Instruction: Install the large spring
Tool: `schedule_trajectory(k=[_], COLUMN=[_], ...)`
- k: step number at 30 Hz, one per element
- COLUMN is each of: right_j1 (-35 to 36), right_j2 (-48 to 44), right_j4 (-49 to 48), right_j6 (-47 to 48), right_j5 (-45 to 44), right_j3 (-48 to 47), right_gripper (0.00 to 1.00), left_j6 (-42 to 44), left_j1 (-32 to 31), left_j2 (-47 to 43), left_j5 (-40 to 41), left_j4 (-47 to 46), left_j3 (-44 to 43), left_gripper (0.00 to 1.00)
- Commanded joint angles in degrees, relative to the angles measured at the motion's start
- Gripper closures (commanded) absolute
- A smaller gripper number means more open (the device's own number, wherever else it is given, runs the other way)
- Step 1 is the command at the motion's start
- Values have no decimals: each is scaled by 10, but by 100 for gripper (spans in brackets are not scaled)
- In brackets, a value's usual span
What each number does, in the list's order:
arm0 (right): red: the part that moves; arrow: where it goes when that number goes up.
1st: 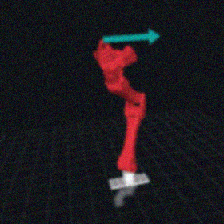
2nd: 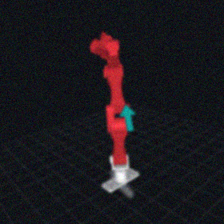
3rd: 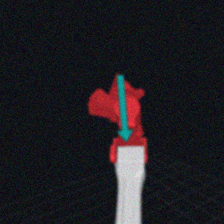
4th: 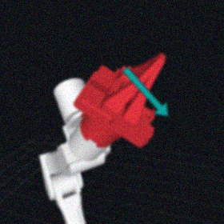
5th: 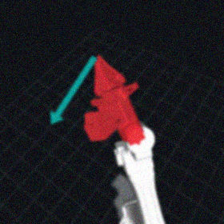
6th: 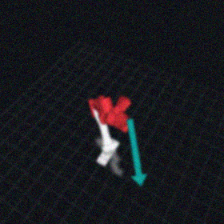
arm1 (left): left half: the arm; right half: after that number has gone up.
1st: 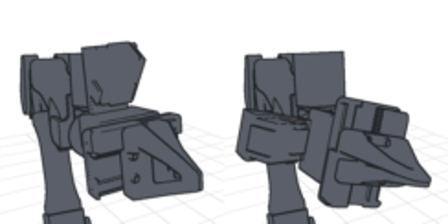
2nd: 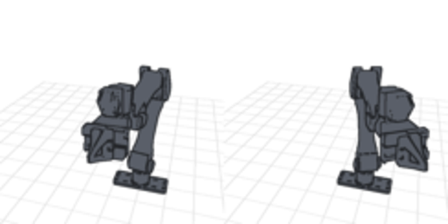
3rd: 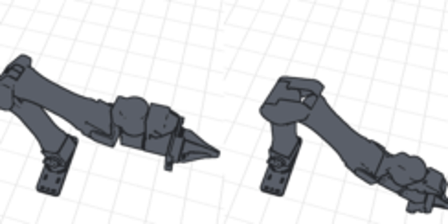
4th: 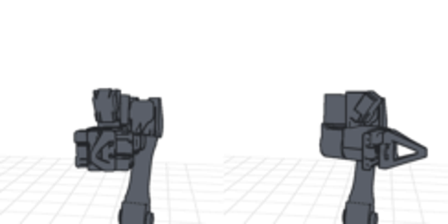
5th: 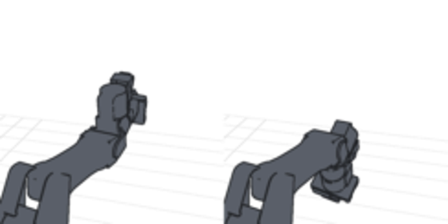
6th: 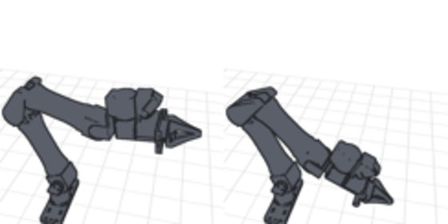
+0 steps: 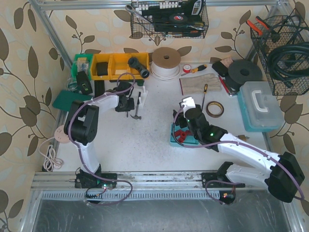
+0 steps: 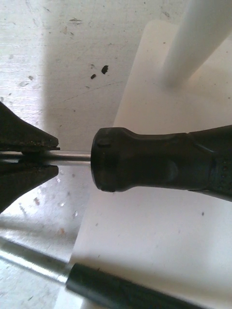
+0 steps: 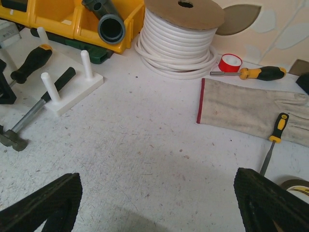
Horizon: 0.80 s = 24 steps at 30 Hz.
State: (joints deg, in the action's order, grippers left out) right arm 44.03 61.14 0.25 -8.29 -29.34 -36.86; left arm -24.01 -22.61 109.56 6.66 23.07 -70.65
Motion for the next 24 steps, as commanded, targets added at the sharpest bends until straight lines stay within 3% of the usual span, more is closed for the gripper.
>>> schedule_trajectory(k=[1, 12, 24], right_j1=[4, 4, 4], right_j2=[-6, -11, -10], right_j4=[-1, 0, 3], right_j6=[-3, -2, -3], right_j5=[-20, -28, -28], right_j3=[4, 7, 6], right_gripper=[15, 15, 15], left_j6=[21, 29, -49], left_j1=[-6, -9, -6], left_j2=[-63, -166, -320], left_j5=[-25, -41, 116], left_j4=[7, 11, 0], left_j3=[6, 48, 157], left_gripper=[100, 100, 100])
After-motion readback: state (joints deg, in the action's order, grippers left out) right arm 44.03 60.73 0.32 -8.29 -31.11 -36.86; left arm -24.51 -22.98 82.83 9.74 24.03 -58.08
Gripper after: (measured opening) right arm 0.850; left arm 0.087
